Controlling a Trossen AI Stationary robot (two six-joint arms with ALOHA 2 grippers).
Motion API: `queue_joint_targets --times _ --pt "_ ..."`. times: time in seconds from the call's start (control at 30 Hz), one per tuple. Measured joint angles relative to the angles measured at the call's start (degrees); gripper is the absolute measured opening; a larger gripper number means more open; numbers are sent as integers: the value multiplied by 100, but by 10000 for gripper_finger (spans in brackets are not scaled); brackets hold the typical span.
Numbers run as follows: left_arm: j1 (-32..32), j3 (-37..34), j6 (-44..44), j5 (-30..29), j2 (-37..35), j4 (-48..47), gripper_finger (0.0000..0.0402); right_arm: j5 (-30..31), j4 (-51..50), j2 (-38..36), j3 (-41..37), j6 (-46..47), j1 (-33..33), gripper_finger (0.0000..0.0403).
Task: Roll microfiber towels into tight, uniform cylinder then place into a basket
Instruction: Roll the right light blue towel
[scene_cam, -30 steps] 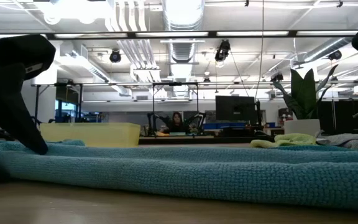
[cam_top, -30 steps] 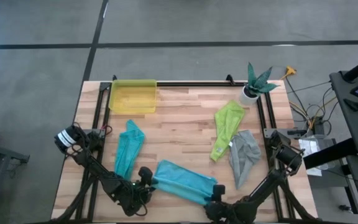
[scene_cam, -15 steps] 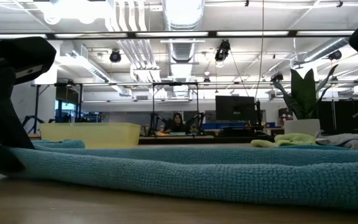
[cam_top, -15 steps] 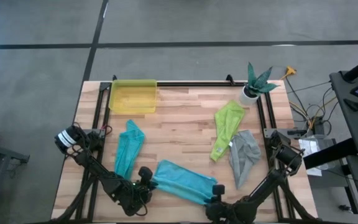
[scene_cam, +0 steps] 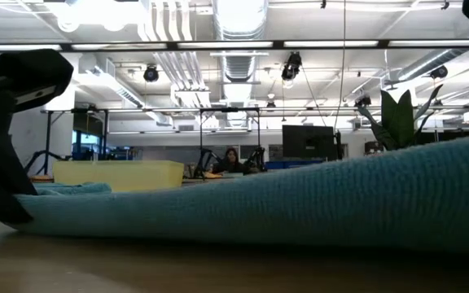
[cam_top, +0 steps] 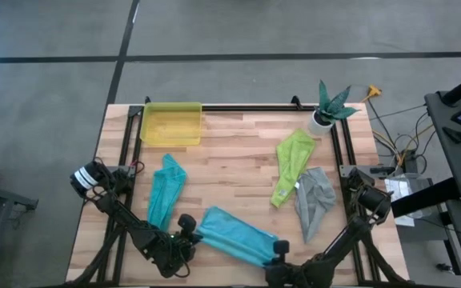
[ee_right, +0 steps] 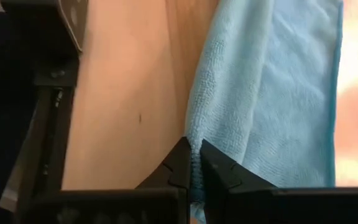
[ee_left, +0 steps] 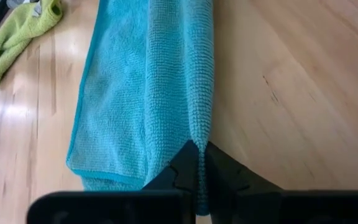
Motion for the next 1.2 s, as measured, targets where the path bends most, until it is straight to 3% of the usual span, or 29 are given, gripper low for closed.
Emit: queue_joint_targets --times 0.53,0.77,0.97,1.2 --pt "167 -10 -482 77 -34 -224 1 -141 -298 0 -205 932 -2 9" --pt "413 25 -713 881 -98 -199 1 -488 -202 -30 -481 1647 -3 9" --pt "471 22 -735 1059 -167 -209 1 -411 140 -38 -632 1786 6 9" --pt "482 20 -1162 1312 -193 -225 1 -306 285 -25 -641 2676 10 9"
